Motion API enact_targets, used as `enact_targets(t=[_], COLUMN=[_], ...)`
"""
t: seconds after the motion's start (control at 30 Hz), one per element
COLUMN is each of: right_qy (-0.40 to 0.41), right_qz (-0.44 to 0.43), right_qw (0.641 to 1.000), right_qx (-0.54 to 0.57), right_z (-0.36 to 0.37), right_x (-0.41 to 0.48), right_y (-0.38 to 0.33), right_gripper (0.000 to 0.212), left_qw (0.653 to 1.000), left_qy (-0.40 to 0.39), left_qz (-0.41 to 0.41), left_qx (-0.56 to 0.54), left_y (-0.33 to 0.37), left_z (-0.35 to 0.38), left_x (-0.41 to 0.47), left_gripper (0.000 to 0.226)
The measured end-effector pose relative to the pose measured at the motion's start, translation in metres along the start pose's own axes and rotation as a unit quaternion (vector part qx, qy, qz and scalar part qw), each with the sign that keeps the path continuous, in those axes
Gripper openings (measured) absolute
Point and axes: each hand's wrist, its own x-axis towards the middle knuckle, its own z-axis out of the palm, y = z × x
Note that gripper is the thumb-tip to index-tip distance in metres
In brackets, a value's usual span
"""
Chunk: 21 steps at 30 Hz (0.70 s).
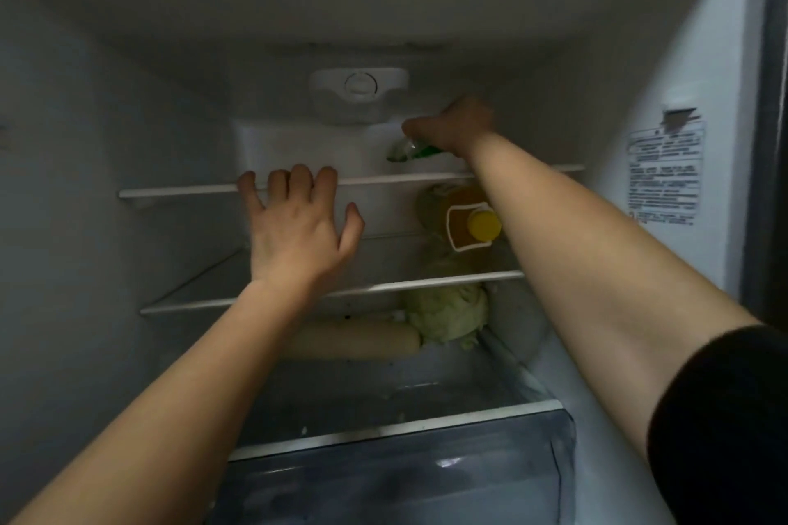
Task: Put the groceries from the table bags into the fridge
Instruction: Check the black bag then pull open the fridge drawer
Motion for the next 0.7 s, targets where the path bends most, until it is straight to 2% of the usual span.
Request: enact_targets(t=[0.07, 0.17, 0.27, 0.37, 0.43, 0.47, 0.57, 0.63, 0.7], right_qy=[-0.037, -0.098, -0.107, -0.094, -0.054, -0.015, 0.118, 0.196, 0.232], right_qz=[0.012, 0.029, 0.021, 0.012, 0.002, -0.007, -0.089, -0.175, -0.219], right_qw=[0.999, 0.990, 0.979, 0.977, 0.982, 0.986, 0.983, 0.962, 0.947], right_qx=[-0.020, -0.101, -0.171, -0.190, -0.178, -0.166, -0.105, -0.080, -0.051], right_z=[0.006, 0.010, 0.009, 0.006, 0.006, 0.006, 0.010, 0.022, 0.041], right_x=[0.005, 0.008, 0.003, -0.008, -0.018, -0.028, -0.072, -0.111, -0.147], right_y=[0.002, 0.004, 0.001, -0.002, -0.002, -0.002, 0.016, 0.039, 0.070], right_gripper=[0.067, 0.042, 0.046, 0.054, 0.068, 0.068, 0.049, 0.043, 0.041], left_qw=[1.000, 1.000, 1.000, 1.000, 1.000, 0.999, 0.999, 0.997, 0.989], left_qy=[0.013, 0.015, 0.007, -0.009, -0.021, -0.025, -0.039, -0.025, 0.008], left_qz=[-0.001, -0.011, -0.013, -0.011, -0.003, 0.001, 0.002, -0.009, -0.041], left_qx=[-0.008, -0.014, -0.016, -0.019, -0.017, -0.020, -0.038, -0.075, -0.143], left_y=[0.000, 0.001, 0.002, 0.001, 0.000, 0.000, 0.000, 0.003, 0.011], left_z=[0.002, 0.001, -0.002, -0.006, -0.008, -0.009, -0.012, -0.012, -0.011], left_x=[-0.001, -0.002, -0.002, -0.003, -0.005, -0.006, -0.014, -0.028, -0.055], left_gripper=[0.053, 0.053, 0.055, 0.059, 0.062, 0.063, 0.068, 0.071, 0.066])
